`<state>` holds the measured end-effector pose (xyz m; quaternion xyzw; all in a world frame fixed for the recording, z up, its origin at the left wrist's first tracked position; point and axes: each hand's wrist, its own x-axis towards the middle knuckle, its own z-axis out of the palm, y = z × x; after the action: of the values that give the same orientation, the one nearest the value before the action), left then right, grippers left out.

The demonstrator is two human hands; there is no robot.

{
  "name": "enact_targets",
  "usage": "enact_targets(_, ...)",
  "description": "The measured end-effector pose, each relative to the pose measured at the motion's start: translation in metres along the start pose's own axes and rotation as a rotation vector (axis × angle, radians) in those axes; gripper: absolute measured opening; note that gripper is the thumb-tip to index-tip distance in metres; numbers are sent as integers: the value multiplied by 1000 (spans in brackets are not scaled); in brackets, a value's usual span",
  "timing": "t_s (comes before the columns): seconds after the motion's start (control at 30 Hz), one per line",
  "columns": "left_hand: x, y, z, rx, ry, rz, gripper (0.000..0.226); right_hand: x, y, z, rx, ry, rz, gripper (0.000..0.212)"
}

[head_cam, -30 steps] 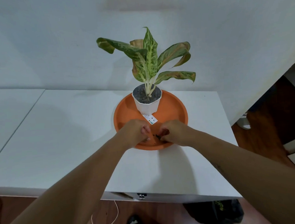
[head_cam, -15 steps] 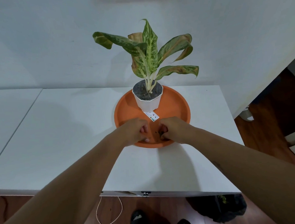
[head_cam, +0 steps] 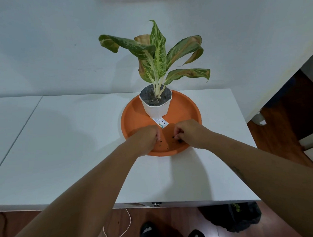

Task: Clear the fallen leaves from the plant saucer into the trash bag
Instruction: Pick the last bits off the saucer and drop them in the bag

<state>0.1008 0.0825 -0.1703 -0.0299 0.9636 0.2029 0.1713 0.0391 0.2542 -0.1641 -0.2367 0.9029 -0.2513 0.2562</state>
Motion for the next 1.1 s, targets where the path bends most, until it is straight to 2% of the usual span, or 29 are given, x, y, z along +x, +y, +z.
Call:
enact_targets(0.1, -1, 0, 3, -87, 45, 30, 17, -2, 1, 0, -16, -5, -10, 8)
enact_targets(0.23, 0, 1, 4, -185, 15, 20, 13, -1, -4, -3, -64, -19, -48, 8)
enact_targets(0.33, 2, 0, 2, -176, 8, 26, 14, 2, -6, -8, -145, -85, -47, 12)
enact_targets(0.4, 0, 0, 3, -179, -7, 18, 9, 3, -7, -8, -199, -152, -42, 6)
enact_targets(0.47, 0, 0, 5, -180, -7, 12, 11, 4, -7, -5, -254, -194, -50, 32)
enact_targets(0.5, 0, -1, 6, -191, -4, 10, 11, 4, -9, -4, -273, -201, -57, 31)
enact_targets(0.57, -1, -1, 6, -204, 9, 10, 7, 7, -10, -1, -314, -203, -55, 6)
enact_targets(0.7, -1, 3, 5, -144, 18, 14, 12, 10, -13, 4, -305, -226, -36, 21)
enact_targets(0.87, 3, 7, 2, -12, -27, -26, 24, 8, -8, 3, -166, -81, -94, 13)
enact_targets(0.93, 2, 6, -2, -46, -23, -29, 25, 6, -7, -3, -100, -6, -90, 10)
enact_targets(1.1, -3, 1, -13, -38, 31, -32, 27, 3, -7, -11, -28, 10, -72, 9)
